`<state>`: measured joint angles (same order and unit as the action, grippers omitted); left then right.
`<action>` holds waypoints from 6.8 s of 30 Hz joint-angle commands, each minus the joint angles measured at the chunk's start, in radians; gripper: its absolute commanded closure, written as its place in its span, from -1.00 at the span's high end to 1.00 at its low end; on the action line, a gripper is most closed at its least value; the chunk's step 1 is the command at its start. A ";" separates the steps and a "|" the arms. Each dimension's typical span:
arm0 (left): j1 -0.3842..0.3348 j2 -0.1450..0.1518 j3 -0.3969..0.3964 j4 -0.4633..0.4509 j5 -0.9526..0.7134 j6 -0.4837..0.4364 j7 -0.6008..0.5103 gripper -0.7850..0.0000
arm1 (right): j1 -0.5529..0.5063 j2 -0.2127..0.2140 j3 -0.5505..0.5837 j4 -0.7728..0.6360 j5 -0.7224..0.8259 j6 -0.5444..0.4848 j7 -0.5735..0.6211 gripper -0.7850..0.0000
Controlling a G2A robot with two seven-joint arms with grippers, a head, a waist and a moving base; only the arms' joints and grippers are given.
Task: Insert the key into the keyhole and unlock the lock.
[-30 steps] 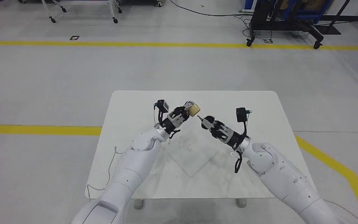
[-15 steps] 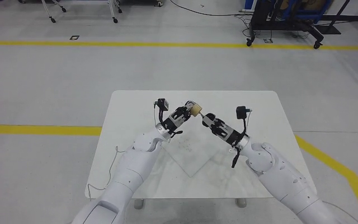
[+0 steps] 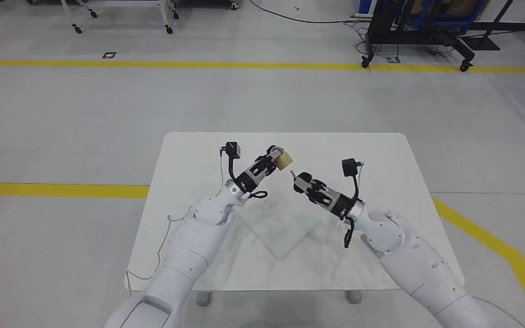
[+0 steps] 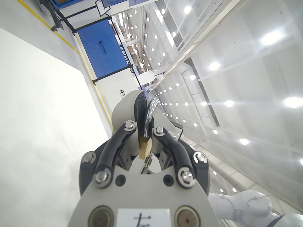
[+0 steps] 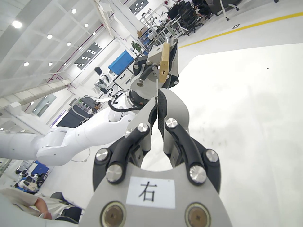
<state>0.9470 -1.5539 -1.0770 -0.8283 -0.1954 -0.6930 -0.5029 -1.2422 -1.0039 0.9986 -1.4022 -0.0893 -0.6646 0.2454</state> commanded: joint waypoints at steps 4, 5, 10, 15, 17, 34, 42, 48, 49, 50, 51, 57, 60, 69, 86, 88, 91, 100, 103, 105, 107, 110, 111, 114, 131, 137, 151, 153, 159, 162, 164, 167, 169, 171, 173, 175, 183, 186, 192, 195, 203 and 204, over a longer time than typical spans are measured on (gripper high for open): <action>0.011 0.002 0.006 -0.022 0.039 0.007 0.026 -1.00 | -0.008 0.005 0.026 -0.008 0.066 0.008 0.088 -1.00; 0.013 0.001 0.007 -0.026 0.039 0.009 0.026 -1.00 | -0.008 0.005 0.028 -0.009 0.072 0.015 0.094 -1.00; 0.023 0.002 0.012 -0.039 0.039 0.010 0.022 -1.00 | 0.001 -0.003 0.028 0.000 0.074 0.056 0.095 -1.00; 0.027 0.005 0.011 -0.043 0.044 0.011 0.018 -1.00 | 0.010 -0.011 0.023 0.013 0.085 0.059 0.109 -1.00; 0.028 0.005 0.014 -0.045 0.047 0.011 0.012 -1.00 | 0.013 -0.013 0.024 0.017 0.085 0.060 0.111 -1.00; 0.013 0.009 0.033 -0.033 0.076 -0.013 -0.026 -1.00 | 0.012 -0.027 0.046 0.026 0.080 0.060 0.129 -1.00; 0.013 0.008 0.038 -0.029 0.044 0.030 -0.035 -1.00 | 0.015 -0.035 0.053 0.029 0.076 0.071 0.120 1.00; -0.002 0.005 0.040 -0.017 0.024 0.114 -0.023 -1.00 | 0.015 -0.036 0.054 0.030 0.077 0.071 0.121 1.00; -0.003 0.004 0.041 -0.016 0.024 0.124 -0.021 -1.00 | 0.015 -0.036 0.054 0.030 0.077 0.071 0.121 1.00; -0.006 0.004 0.042 -0.016 0.026 0.135 -0.019 -1.00 | 0.015 -0.036 0.054 0.030 0.077 0.071 0.121 1.00; -0.007 0.004 0.044 -0.016 0.026 0.146 -0.018 -1.00 | 0.015 -0.036 0.054 0.030 0.077 0.071 0.121 1.00; -0.012 0.001 0.047 -0.018 0.010 0.201 -0.011 -1.00 | 0.015 -0.036 0.054 0.030 0.077 0.071 0.121 1.00; -0.020 -0.002 0.048 -0.019 -0.015 0.295 -0.018 -1.00 | 0.014 -0.036 0.054 0.027 0.079 0.071 0.119 1.00; -0.038 -0.004 0.025 -0.028 -0.174 0.582 -0.148 -1.00 | -0.037 -0.027 0.108 -0.007 0.156 -0.105 0.178 -1.00; -0.041 0.003 -0.004 -0.013 -0.266 0.637 -0.243 -1.00 | 0.041 -0.049 0.067 0.107 0.182 -0.128 0.242 -1.00; -0.037 0.002 -0.007 -0.015 -0.294 0.654 -0.263 -1.00 | 0.049 -0.051 0.066 0.124 0.140 -0.146 0.229 -1.00; -0.039 0.003 -0.006 -0.018 -0.303 0.670 -0.274 -1.00 | 0.052 -0.057 0.060 0.143 0.105 -0.177 0.199 -1.00; -0.039 0.005 0.004 -0.026 -0.307 0.688 -0.310 -1.00 | 0.057 -0.071 0.059 0.170 0.017 -0.215 0.113 -1.00; -0.039 0.006 0.004 -0.032 -0.310 0.693 -0.306 -1.00 | 0.052 -0.075 0.059 0.164 0.013 -0.234 0.093 -1.00; -0.034 0.007 0.001 -0.042 -0.310 0.688 -0.298 -1.00 | 0.037 -0.075 0.054 0.149 0.049 -0.284 0.100 -1.00; -0.025 0.008 -0.005 -0.057 -0.307 0.670 -0.256 -1.00 | 0.029 -0.075 0.045 0.138 0.088 -0.310 0.121 -0.08; -0.012 0.008 -0.021 -0.071 -0.315 0.647 -0.181 -1.00 | 0.029 -0.075 0.045 0.138 0.088 -0.310 0.121 1.00; -0.008 0.008 -0.024 -0.075 -0.314 0.638 -0.158 -1.00 | 0.029 -0.075 0.045 0.138 0.088 -0.310 0.121 1.00; 0.003 0.009 -0.029 -0.089 -0.303 0.607 -0.103 -1.00 | 0.029 -0.075 0.045 0.138 0.088 -0.310 0.121 1.00; 0.056 0.025 -0.039 -0.207 -0.185 0.542 -0.025 -1.00 | -0.011 -0.088 0.021 0.101 0.145 -0.093 0.119 1.00; 0.059 0.027 -0.037 -0.209 -0.165 0.525 -0.014 -1.00 | -0.011 -0.088 0.021 0.101 0.145 -0.093 0.119 1.00; 0.056 0.039 -0.026 -0.232 -0.053 0.618 0.003 -1.00 | -0.018 -0.092 0.036 0.009 -0.877 0.316 -0.396 0.39; 0.056 0.042 -0.028 -0.240 -0.035 0.632 0.002 -1.00 | -0.039 -0.091 0.003 -0.030 -1.104 0.448 -0.415 0.45; 0.065 0.049 -0.029 -0.276 0.007 0.660 0.008 -1.00 | -0.066 -0.098 -0.057 -0.072 -1.532 0.769 -0.427 -0.08; 0.071 0.051 -0.026 -0.290 0.018 0.671 0.013 -1.00 | -0.083 -0.106 -0.095 -0.090 -1.679 0.881 -0.419 -0.10; 0.072 0.052 -0.022 -0.294 0.032 0.680 0.016 -1.00 | -0.088 -0.111 -0.110 -0.093 -1.766 0.945 -0.388 -0.08; 0.072 0.053 -0.017 -0.297 0.046 0.688 0.020 -1.00 | -0.092 -0.117 -0.119 -0.100 -1.808 0.974 -0.372 -0.09; 0.072 0.053 -0.013 -0.299 0.055 0.693 0.023 -1.00 | -0.096 -0.120 -0.120 -0.108 -1.830 0.970 -0.368 -0.09; 0.071 0.054 -0.011 -0.298 0.060 0.697 0.022 -1.00 | -0.099 -0.120 -0.115 -0.111 -1.853 0.958 -0.358 -0.09; 0.072 0.054 -0.011 -0.299 0.056 0.696 0.020 -1.00 | -0.101 -0.120 -0.111 -0.118 -1.877 0.933 -0.331 -0.15; 0.071 0.054 -0.010 -0.298 0.060 0.695 0.019 -1.00 | -0.104 -0.120 -0.106 -0.129 -1.896 0.912 -0.311 -0.18; 0.071 0.056 -0.006 -0.300 0.063 0.693 0.011 -1.00 | -0.119 -0.124 -0.088 -0.159 -1.932 0.882 -0.289 -0.37; 0.071 0.057 -0.004 -0.302 0.064 0.695 0.007 -1.00 | -0.121 -0.127 -0.083 -0.163 -1.939 0.874 -0.281 -0.44; 0.072 0.058 -0.003 -0.304 0.068 0.692 0.006 -1.00 | -0.125 -0.133 -0.074 -0.169 -1.945 0.849 -0.272 -1.00; 0.073 0.059 -0.002 -0.305 0.070 0.688 0.005 -1.00 | -0.126 -0.136 -0.068 -0.171 -1.929 0.836 -0.279 -1.00; 0.079 0.060 -0.003 -0.301 0.055 0.638 0.004 -1.00 | -0.143 -0.147 -0.004 -0.185 -1.677 0.799 -0.344 -1.00; 0.080 0.059 -0.004 -0.301 0.047 0.628 0.005 -1.00 | -0.148 -0.149 0.008 -0.188 -1.624 0.786 -0.363 -1.00</action>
<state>1.0255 -1.4940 -1.0796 -1.1302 -0.1400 -0.0529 -0.5026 -1.3851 -1.1513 0.9925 -1.5868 -1.7836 0.1344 -0.0967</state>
